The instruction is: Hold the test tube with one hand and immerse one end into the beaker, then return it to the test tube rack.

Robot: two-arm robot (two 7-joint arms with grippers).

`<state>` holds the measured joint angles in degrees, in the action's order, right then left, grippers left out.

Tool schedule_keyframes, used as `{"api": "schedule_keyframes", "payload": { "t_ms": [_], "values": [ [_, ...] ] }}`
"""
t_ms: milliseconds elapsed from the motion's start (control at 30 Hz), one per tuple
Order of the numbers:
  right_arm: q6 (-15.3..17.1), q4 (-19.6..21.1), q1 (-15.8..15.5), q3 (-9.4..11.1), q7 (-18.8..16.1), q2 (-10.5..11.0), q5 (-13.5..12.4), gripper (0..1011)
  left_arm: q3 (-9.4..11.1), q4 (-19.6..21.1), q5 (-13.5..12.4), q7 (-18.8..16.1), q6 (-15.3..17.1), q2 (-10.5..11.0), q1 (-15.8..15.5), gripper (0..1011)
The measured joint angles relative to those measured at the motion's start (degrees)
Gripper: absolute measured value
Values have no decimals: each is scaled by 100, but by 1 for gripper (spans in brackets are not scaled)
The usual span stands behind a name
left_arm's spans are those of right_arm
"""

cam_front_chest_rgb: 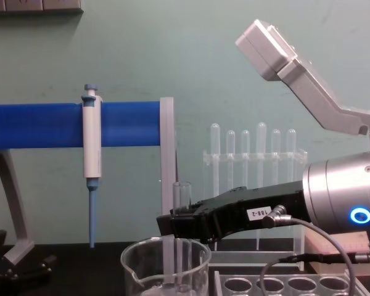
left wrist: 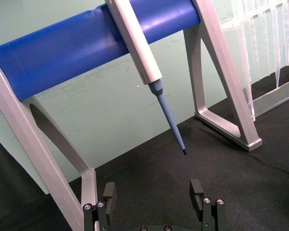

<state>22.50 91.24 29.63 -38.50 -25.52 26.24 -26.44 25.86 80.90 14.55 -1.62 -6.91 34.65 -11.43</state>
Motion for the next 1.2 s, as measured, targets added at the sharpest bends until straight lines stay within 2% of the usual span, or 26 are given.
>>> {"api": "schedule_keyframes", "payload": {
  "t_ms": [1200],
  "values": [
    [0, 0, 0, 0, 0, 0, 0, 239, 0, 0, 0, 0, 0, 0, 0, 1000]
  ]
}}
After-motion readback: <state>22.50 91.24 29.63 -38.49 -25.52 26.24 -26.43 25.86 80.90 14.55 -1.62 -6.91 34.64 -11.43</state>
